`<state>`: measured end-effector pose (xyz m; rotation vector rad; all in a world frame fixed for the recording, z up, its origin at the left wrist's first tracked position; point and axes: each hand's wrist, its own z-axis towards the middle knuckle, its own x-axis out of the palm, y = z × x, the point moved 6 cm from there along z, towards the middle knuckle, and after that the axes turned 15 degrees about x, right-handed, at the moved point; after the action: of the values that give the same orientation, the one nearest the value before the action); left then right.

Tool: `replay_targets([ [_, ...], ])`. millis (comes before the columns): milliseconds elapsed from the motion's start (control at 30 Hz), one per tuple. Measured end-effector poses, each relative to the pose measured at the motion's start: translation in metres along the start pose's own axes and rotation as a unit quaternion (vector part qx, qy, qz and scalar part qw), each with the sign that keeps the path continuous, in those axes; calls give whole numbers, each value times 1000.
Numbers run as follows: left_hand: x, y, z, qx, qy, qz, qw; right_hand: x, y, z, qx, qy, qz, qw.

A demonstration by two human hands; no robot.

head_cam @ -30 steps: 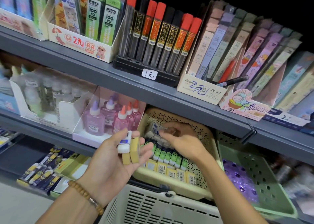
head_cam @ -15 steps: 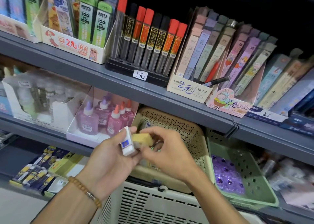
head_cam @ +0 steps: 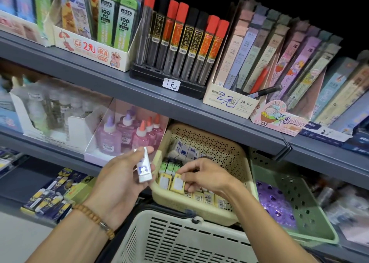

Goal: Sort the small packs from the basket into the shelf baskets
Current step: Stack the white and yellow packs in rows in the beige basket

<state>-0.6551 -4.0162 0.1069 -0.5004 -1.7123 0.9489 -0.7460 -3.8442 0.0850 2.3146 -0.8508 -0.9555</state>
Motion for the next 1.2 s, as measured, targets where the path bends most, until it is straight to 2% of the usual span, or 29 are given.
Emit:
replay_targets([
  [100,-2,2,1,8,1,29,1000,3,5,-4,-32,-7,-44,998],
  [200,-7,2,3,24,-16,66,997,8,11,-11,-72,-54,-211,973],
  [300,-8,2,3,30,-24,79,996,11,16,-12,-85,-89,-271,955],
  [367,-8,2,3,32,-24,79,996,10,16,-13,-79,-91,-263,957],
  [467,-8,2,2,32,-19,83,996,3,15,-18,-72,-43,-167,982],
  [533,-7,2,1,36,-19,92,995,-8,10,-22,-61,-48,-131,988],
  [600,-8,0,1,44,-23,102,994,-17,2,-24,-47,-78,-169,981],
  [667,-7,-1,0,52,-26,108,992,-12,-4,-25,-33,-66,-215,974],
  [733,-4,-2,0,61,-28,119,991,-8,-6,-25,-35,-70,-213,974],
  [800,-3,-3,0,74,-31,152,985,-8,0,-30,-66,-99,-158,980],
  [900,-1,-3,1,91,-31,198,976,-1,16,-48,-163,-59,-47,984],
  [1000,0,0,3,96,-24,218,971,20,30,-63,-237,-7,-61,970],
  [1133,6,5,2,88,12,233,968,31,39,-64,-278,-49,-94,955],
  [1200,7,3,1,122,21,262,957,21,35,-58,-260,-55,-66,962],
])
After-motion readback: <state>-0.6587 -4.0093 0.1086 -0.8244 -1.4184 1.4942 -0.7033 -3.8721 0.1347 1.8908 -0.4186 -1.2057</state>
